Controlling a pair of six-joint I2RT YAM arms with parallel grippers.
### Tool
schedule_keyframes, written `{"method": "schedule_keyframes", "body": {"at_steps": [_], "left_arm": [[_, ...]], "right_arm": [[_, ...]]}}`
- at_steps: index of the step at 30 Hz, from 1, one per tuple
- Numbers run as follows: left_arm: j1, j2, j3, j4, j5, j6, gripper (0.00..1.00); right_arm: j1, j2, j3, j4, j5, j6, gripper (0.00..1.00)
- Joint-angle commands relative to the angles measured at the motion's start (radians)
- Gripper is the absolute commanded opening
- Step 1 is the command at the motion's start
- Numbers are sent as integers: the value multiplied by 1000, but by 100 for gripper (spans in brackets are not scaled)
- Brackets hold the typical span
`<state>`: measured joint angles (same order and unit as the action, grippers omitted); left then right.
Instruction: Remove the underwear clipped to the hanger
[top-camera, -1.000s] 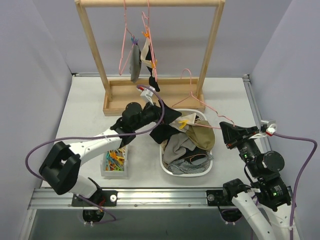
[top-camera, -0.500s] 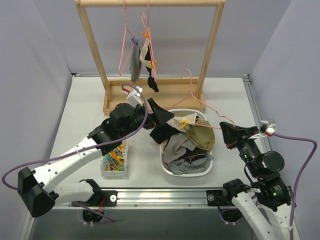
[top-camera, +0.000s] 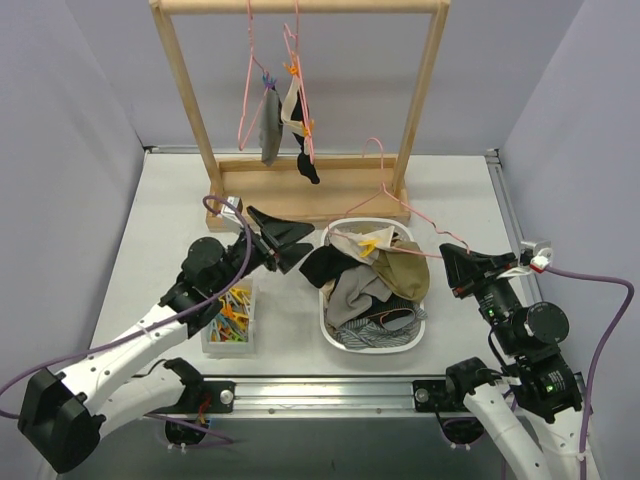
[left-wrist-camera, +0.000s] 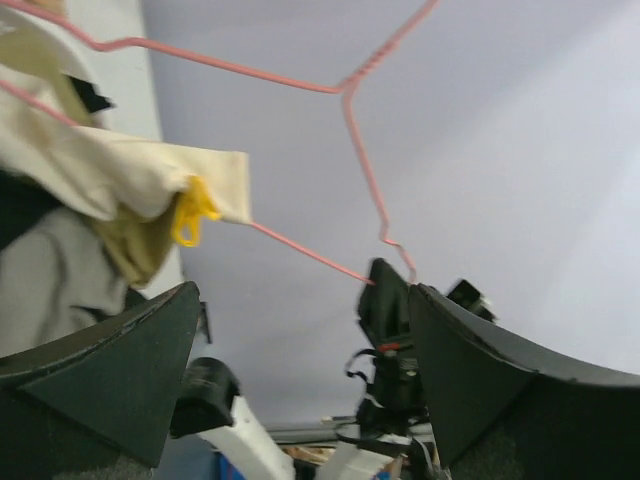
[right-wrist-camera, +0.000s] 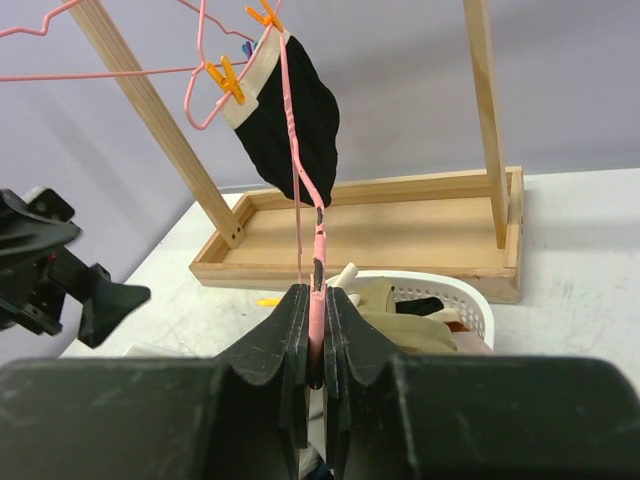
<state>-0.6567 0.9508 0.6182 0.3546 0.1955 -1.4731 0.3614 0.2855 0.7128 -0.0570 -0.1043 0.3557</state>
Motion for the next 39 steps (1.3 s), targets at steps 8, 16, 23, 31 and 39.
{"method": "schedule_keyframes", "body": {"at_steps": [8, 16, 23, 31, 39], "left_arm": [[-159, 485, 80, 616, 209, -484, 94], [-184, 585, 92, 684, 194, -510, 94], [-164, 652, 124, 724, 196, -536, 94], [-135, 746, 155, 733, 202, -543, 93], [-112, 744, 210, 693, 213, -510, 86]], "right_arm": [[5, -17, 42, 62, 14, -20, 0], [5, -22, 53, 62, 6, -34, 0], [5, -28, 43, 62, -15, -35, 0], [5, -32, 50, 62, -51, -32, 0], [5, -26, 45, 62, -71, -34, 0]]}}
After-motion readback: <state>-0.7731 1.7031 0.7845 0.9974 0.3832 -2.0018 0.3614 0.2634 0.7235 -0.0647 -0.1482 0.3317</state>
